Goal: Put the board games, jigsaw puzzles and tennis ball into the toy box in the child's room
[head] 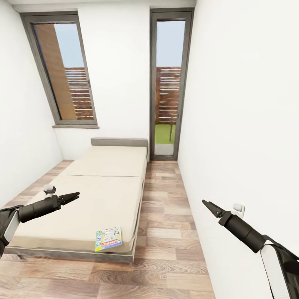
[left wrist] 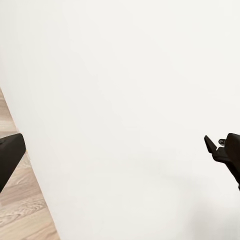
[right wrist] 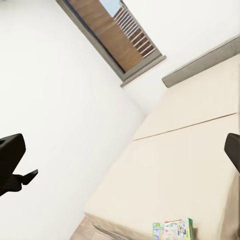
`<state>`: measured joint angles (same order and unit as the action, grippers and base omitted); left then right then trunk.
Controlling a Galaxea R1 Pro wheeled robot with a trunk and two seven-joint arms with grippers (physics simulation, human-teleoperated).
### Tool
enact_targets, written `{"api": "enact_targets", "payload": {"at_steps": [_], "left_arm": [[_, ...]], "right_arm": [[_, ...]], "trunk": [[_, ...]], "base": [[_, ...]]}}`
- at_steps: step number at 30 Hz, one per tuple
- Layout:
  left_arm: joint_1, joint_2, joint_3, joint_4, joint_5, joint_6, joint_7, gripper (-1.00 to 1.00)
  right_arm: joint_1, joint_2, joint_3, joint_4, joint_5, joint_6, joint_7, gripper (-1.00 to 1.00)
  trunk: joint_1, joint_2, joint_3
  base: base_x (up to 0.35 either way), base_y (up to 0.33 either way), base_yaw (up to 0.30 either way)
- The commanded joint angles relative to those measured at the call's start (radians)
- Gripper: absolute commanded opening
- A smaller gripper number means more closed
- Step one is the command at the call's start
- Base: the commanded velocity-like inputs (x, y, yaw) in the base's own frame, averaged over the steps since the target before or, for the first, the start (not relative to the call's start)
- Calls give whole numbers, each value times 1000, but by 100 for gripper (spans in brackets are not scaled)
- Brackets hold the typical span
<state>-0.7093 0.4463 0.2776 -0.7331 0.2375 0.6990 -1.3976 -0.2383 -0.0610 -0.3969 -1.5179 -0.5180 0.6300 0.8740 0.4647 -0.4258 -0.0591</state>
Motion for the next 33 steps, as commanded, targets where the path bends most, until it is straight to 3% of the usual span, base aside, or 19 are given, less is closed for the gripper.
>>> {"api": "enact_targets", "payload": {"at_steps": [1, 5, 8, 10, 14, 19, 23, 30, 33], "left_arm": [[-1, 0, 1, 0, 1, 11, -3, 100], [-1, 0, 1, 0, 2, 10, -3, 100], [-1, 1, 1, 0, 2, 11, -4, 100], [-1, 1, 1, 0, 2, 11, -4, 100], [-1, 1, 2, 0, 2, 11, -4, 100], [-1, 2, 2, 0, 2, 11, -4, 100], [-1, 2, 2, 0, 3, 12, -4, 100], [-1, 2, 2, 1, 2, 20, 1, 100], [16, -16, -8, 18, -14, 36, -4, 100]], "right_arm": [[-1, 0, -1, 0, -5, 7, 0, 100], [-1, 1, 14, 2, -5, 7, -2, 100], [-2, 3, 79, 7, -4, 6, -17, 100], [-2, 4, 137, 12, -7, 6, -65, 100], [-12, 8, 210, 53, -14, 5, -189, 100], [-41, 53, 282, 94, -7, 6, -285, 100], [-47, 70, 304, 102, -5, -15, -303, 100], [-48, 73, 310, 106, -3, -62, -311, 100], [-49, 81, 310, 105, -2, -70, -313, 100]], "trunk": [[1, -2, -2], [1, -2, -2], [1, -2, -2], [1, -2, -2], [1, -2, -2], [1, -2, -2], [1, -2, -2], [1, -2, -2], [1, -2, -2]], "base": [[0, -103, 0], [0, -42, 0], [0, -13, 0], [0, -5, 0], [0, -1, 0], [0, 0, 0], [0, 0, 0], [0, 0, 0], [0, 0, 0]]}}
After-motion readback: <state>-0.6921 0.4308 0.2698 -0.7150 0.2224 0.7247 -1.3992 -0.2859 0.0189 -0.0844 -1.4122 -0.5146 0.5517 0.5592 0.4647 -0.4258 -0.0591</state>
